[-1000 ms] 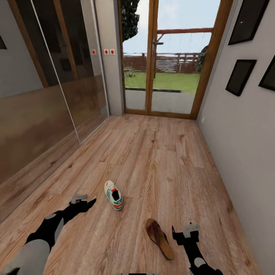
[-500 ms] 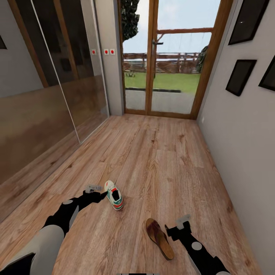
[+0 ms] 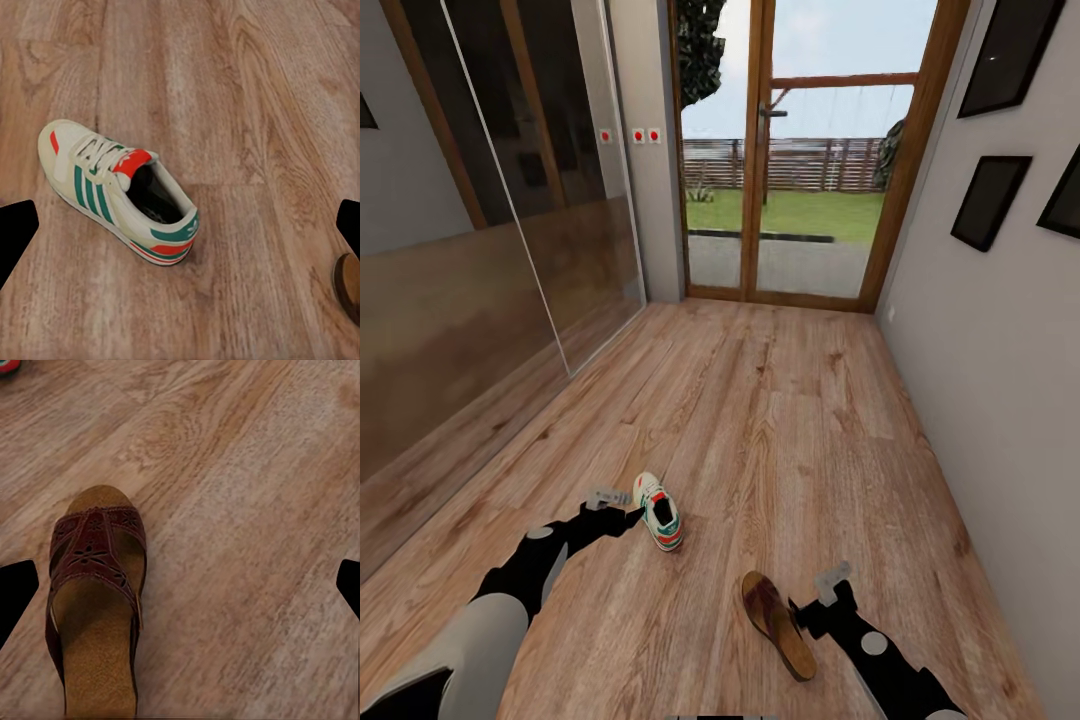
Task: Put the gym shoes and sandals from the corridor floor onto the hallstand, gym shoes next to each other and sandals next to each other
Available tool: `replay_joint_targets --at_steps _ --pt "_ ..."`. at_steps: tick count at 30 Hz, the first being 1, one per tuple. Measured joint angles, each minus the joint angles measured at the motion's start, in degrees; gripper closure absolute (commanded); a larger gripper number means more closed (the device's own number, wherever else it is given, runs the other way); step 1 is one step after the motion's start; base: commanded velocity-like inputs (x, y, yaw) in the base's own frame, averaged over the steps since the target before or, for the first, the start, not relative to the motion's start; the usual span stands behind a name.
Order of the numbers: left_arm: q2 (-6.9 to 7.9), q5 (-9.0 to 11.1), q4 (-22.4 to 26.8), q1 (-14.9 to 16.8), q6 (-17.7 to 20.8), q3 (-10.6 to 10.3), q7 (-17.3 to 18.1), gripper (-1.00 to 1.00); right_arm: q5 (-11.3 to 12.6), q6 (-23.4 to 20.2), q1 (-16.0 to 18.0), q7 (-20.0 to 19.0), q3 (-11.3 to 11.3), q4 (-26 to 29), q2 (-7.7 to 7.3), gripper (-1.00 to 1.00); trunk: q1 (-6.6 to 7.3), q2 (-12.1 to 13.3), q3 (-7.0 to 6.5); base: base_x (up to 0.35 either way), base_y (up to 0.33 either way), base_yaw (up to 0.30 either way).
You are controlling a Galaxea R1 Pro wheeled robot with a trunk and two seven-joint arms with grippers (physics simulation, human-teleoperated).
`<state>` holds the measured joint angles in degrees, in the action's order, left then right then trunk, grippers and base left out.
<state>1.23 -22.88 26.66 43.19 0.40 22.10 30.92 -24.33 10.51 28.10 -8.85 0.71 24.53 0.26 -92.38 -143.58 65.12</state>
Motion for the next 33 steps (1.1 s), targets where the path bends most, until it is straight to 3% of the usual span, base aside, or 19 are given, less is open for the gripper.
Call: replay_joint_targets --at_steps 4,9,33 --pt "-0.06 0.0 0.0 0.0 0.1 0.1 -0.1 -1.00 -1.8 -0.1 0.0 -0.1 0.0 -0.2 0.00 -1.00 0.00 0.0 0.00 0.000 0.000 0.000" --pt "-0.04 0.1 0.1 0.0 0.2 0.2 -0.1 -1.00 -2.1 -0.2 0.0 -0.1 0.0 -0.2 0.00 -1.00 0.00 0.0 0.01 0.000 0.000 0.000" --pt "-0.12 0.1 0.0 0.0 0.1 0.1 0.1 -1.00 -2.3 -0.5 0.0 0.0 0.1 -0.2 0.09 -1.00 -0.62 -0.3 7.18 0.000 0.000 0.000"
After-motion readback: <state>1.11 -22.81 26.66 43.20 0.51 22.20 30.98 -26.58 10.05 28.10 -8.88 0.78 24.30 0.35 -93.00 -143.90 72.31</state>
